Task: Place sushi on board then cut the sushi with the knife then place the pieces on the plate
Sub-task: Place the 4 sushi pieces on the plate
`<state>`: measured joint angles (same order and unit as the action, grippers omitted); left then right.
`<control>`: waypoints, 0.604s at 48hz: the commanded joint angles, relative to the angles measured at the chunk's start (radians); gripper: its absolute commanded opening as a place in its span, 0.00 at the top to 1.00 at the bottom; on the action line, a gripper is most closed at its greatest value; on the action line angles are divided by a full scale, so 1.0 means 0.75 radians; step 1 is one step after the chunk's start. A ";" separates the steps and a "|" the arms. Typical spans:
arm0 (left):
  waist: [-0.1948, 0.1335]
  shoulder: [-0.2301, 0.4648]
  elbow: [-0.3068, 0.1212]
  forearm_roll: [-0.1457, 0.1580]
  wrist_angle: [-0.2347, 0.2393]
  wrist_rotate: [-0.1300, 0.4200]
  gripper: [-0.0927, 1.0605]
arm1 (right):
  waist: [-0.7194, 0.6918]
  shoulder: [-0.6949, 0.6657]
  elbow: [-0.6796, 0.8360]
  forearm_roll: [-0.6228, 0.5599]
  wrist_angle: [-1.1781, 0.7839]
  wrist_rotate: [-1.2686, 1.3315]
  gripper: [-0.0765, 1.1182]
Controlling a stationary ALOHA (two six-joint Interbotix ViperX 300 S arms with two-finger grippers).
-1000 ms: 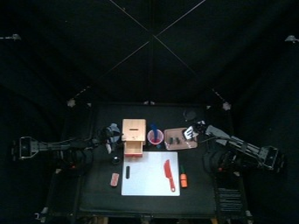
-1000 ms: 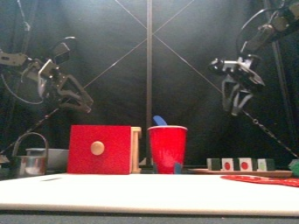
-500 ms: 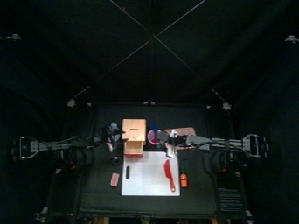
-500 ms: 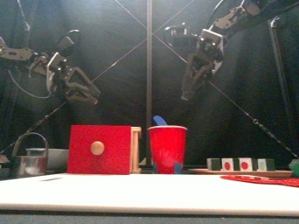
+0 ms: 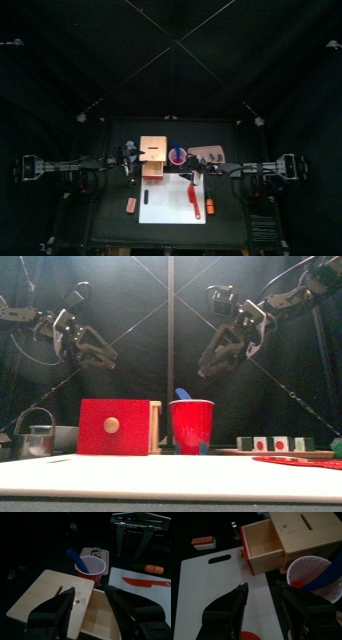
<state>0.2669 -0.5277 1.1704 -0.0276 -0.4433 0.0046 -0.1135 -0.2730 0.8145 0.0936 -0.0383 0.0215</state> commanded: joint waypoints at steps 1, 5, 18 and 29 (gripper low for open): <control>-0.004 -0.002 -0.008 0.004 -0.012 0.002 0.17 | -0.002 -0.018 -0.035 0.010 -0.008 0.002 0.24; 0.006 -0.002 0.002 0.004 -0.012 0.002 0.17 | -0.008 -0.014 -0.037 0.012 -0.010 0.002 0.24; 0.008 -0.002 0.031 0.002 -0.014 0.002 0.17 | -0.031 0.004 -0.039 0.002 -0.018 0.000 0.24; 0.010 -0.004 0.041 0.002 -0.012 0.000 0.17 | -0.031 0.037 -0.039 -0.029 -0.020 -0.012 0.24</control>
